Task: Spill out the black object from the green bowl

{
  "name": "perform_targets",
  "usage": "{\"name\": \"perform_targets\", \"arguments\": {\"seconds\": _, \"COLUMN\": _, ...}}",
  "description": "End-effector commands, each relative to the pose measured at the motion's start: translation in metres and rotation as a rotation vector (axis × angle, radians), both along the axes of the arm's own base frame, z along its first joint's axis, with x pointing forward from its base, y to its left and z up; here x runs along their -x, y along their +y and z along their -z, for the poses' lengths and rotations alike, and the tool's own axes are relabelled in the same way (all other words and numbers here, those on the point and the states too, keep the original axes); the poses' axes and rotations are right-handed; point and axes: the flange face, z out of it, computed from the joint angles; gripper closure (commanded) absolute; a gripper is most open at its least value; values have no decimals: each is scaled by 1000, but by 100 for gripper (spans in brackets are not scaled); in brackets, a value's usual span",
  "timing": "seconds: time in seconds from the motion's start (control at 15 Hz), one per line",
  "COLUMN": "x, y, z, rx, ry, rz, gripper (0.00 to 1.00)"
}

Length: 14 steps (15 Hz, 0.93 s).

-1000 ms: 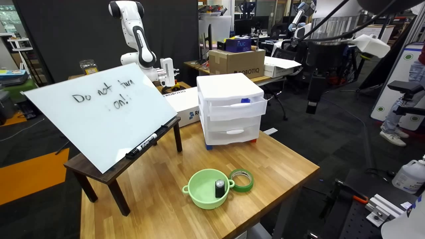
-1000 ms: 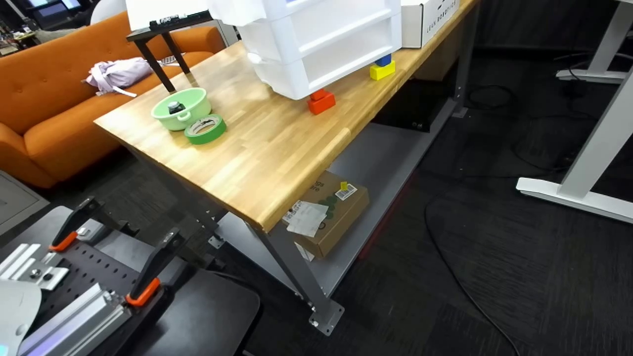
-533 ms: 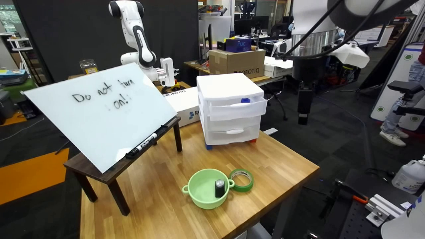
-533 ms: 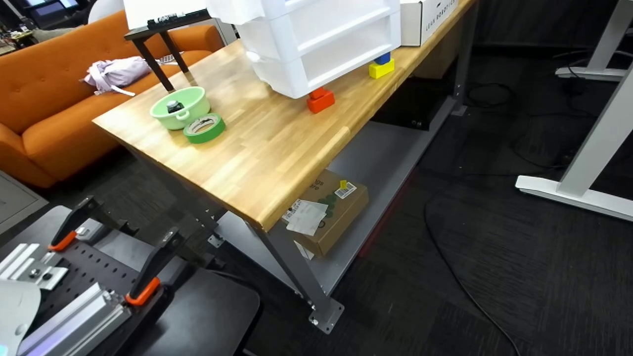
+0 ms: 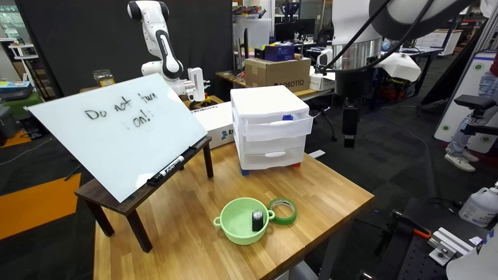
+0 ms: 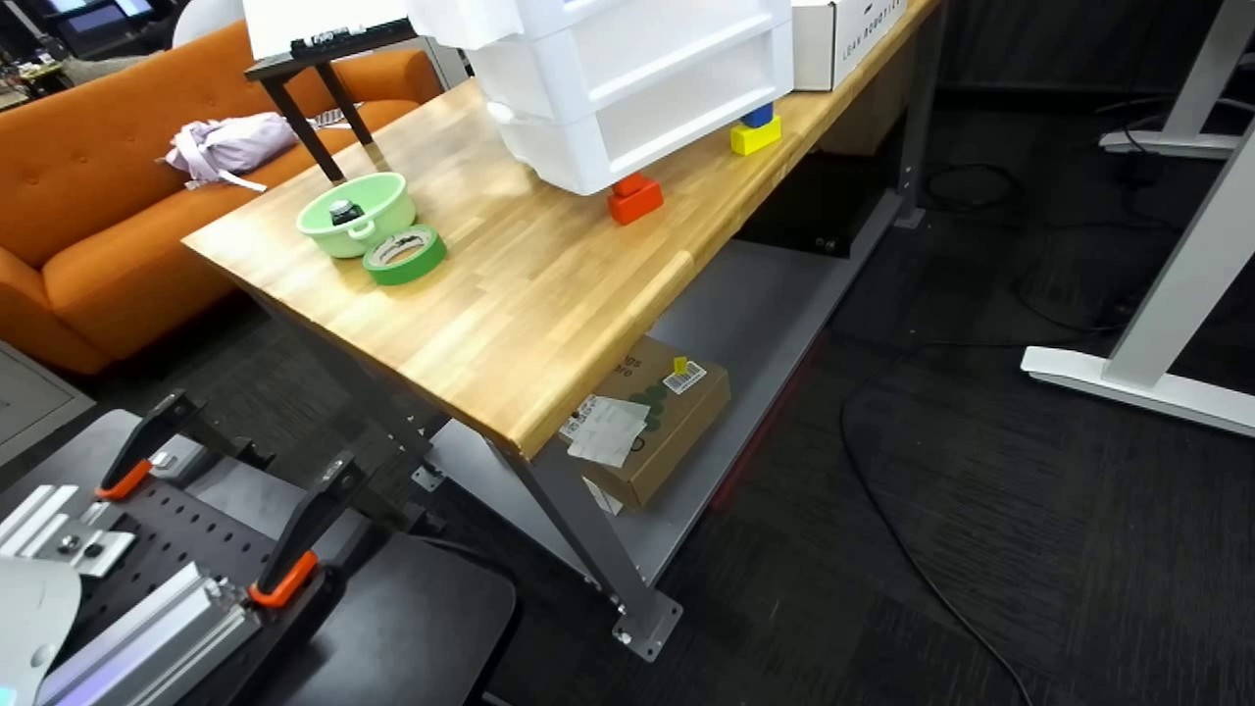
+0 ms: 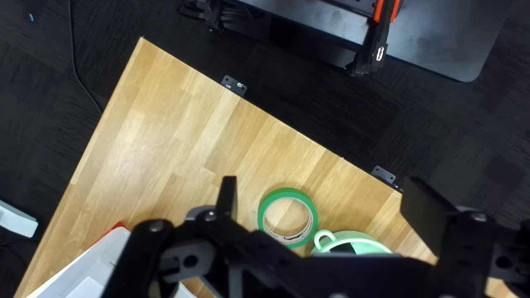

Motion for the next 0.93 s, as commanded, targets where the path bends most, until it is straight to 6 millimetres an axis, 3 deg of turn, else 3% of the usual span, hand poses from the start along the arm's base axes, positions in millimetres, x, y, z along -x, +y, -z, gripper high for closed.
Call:
{"name": "perform_targets", "arguments": {"seconds": 0.0, "x": 0, "y": 0, "z": 0, "rx": 0, "ry": 1, "rz": 0, "gripper": 0}}
{"name": "perform_targets", "arguments": {"seconds": 0.33, "x": -9, "y": 10, "z": 1, "rx": -90, "ry": 5, "rz": -89, "gripper": 0}}
{"name": "perform_targets", "arguments": {"seconds": 0.67, "x": -45, "y": 50, "z": 1, "rx": -150, "ry": 23, "rz": -255, "gripper": 0}}
{"name": "perform_targets", "arguments": {"seconds": 0.87, "x": -71, "y": 68, "z": 11, "rx": -142, "ry": 61, "rz": -308, "gripper": 0}}
